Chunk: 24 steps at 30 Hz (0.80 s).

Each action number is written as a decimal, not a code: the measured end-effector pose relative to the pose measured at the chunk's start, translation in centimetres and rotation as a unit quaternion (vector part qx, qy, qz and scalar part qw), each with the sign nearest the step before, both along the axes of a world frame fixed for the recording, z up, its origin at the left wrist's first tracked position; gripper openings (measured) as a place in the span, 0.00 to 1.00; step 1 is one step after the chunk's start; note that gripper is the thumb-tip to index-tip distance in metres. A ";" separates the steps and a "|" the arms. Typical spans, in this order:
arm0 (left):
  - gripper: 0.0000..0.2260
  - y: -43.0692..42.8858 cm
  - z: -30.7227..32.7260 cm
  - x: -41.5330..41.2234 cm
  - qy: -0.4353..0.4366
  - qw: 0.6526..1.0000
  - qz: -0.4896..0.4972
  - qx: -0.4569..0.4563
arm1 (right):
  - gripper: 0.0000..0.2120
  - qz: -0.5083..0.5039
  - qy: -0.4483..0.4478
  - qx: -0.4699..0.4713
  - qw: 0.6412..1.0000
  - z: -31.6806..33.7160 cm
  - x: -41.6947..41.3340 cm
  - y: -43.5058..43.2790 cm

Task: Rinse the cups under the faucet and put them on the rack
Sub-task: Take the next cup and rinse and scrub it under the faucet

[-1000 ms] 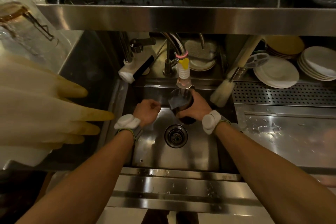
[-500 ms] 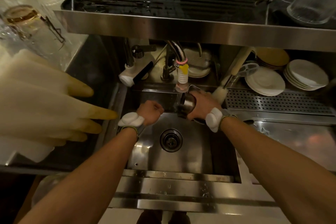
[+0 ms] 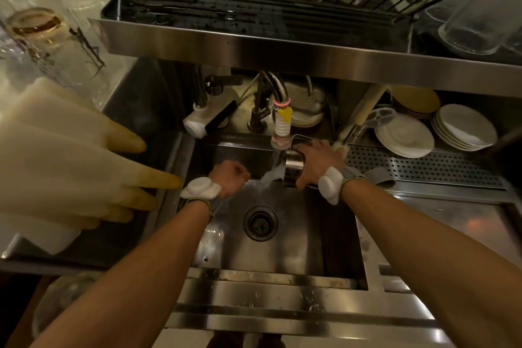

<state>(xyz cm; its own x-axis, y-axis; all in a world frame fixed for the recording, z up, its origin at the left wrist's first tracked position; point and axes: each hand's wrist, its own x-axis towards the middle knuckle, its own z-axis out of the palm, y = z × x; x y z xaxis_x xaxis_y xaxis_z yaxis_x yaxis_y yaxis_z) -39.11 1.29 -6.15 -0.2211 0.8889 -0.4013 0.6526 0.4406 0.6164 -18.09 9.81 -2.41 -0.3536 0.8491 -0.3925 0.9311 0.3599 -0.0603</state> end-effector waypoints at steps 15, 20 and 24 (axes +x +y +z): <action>0.08 -0.7 -0.1 -0.1 -0.017 1.000 0.010 -0.002 | 0.42 -0.057 0.161 -0.043 0.984 -2.3 -0.2 -1.0; 0.06 -1.7 -0.6 -0.4 -0.025 0.998 0.053 0.004 | 0.44 -0.181 0.390 -0.127 0.894 -4.6 -1.7 -2.1; 0.06 -1.1 -1.1 0.2 -0.012 0.998 0.060 -0.003 | 0.46 -0.175 0.430 -0.163 0.870 -6.3 -3.0 -3.6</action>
<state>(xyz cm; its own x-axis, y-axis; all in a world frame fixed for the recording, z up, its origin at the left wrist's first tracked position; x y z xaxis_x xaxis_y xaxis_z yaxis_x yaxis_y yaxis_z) -38.90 0.16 -7.20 -0.3160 0.8541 -0.4131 0.5802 0.5185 0.6281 -21.10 6.22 -8.69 -0.3787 0.8567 -0.3503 0.5394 -0.1033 -0.8357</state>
